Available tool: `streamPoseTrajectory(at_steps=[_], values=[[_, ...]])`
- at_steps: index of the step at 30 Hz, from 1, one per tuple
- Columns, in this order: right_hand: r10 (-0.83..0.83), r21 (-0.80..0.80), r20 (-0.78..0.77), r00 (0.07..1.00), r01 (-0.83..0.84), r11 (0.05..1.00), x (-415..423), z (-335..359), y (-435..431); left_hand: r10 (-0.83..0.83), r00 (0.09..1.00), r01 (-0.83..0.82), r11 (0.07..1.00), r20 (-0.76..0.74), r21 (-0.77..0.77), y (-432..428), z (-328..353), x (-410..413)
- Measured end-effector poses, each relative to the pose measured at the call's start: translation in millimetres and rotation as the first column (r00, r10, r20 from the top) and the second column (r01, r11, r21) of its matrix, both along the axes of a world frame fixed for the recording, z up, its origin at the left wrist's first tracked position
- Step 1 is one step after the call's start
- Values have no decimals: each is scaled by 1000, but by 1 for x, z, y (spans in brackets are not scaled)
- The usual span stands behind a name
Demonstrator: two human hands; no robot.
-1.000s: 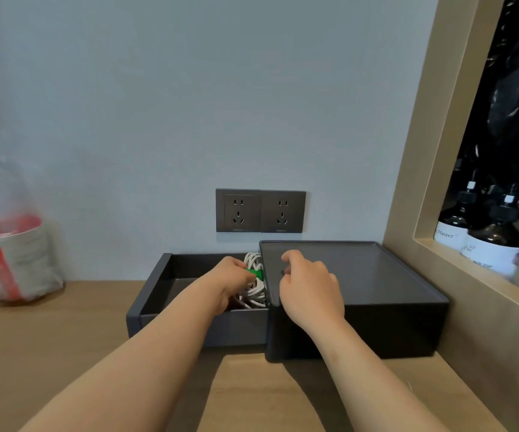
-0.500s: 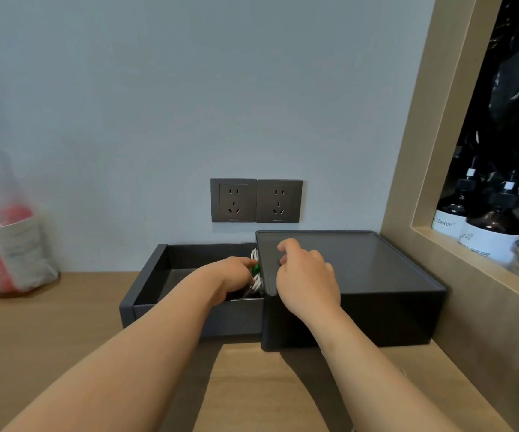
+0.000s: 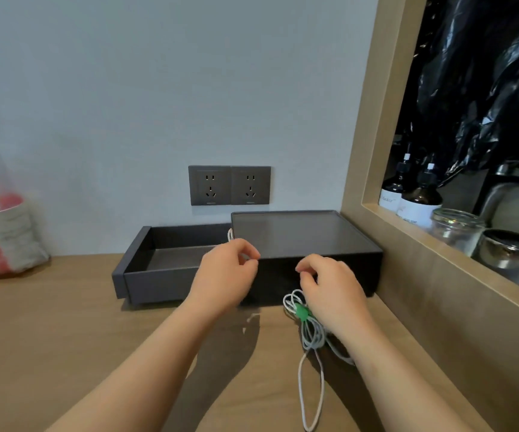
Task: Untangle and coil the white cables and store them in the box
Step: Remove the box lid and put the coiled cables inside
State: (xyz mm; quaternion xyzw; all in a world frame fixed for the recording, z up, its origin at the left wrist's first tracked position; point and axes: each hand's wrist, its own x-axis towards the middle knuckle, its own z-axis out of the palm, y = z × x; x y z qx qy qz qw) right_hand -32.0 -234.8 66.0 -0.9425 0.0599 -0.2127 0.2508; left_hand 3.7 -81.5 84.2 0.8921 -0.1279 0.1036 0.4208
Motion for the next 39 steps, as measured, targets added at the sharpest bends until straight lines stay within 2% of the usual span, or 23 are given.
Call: streamPoseTrajectory(at_steps=[5, 9, 14, 16, 19, 23, 27, 33, 39], values=[[-18, 25, -141, 990, 21, 999, -28, -32, -23, -110, 986, 116, 992, -123, 48, -30, -37, -26], [-24, 75, -157, 987, 36, 997, -39, -44, -37, -179, 958, 196, 979, -223, 57, -52, -65, -28], [-20, 249, -136, 991, 54, 967, -42, -45, -46, -161, 935, 248, 934, -318, 257, -74, -67, -19], [-24, 261, -131, 991, 58, 964, -41, -45, -49, -144, 929, 219, 956, -340, 194, -76, -62, -19], [-24, 216, -173, 985, 62, 974, -36, -49, -48, -147, 923, 159, 987, -355, 3, -71, -59, -19], [-79, -3, -245, 966, 80, 997, -30, -50, -43, -85, 921, 22, 986, -379, -167, -60, -59, -17], [-52, -50, -303, 952, 38, 998, -29, -49, -34, -33, 912, -62, 974, -408, -218, -44, -57, -12], [61, 154, -215, 975, -28, 988, -22, -47, -19, -41, 936, -62, 958, -349, -280, -14, -43, -14], [156, 202, -58, 986, -141, 969, -12, -21, 9, 61, 973, -125, 950, -223, -286, 23, -17, -8]])
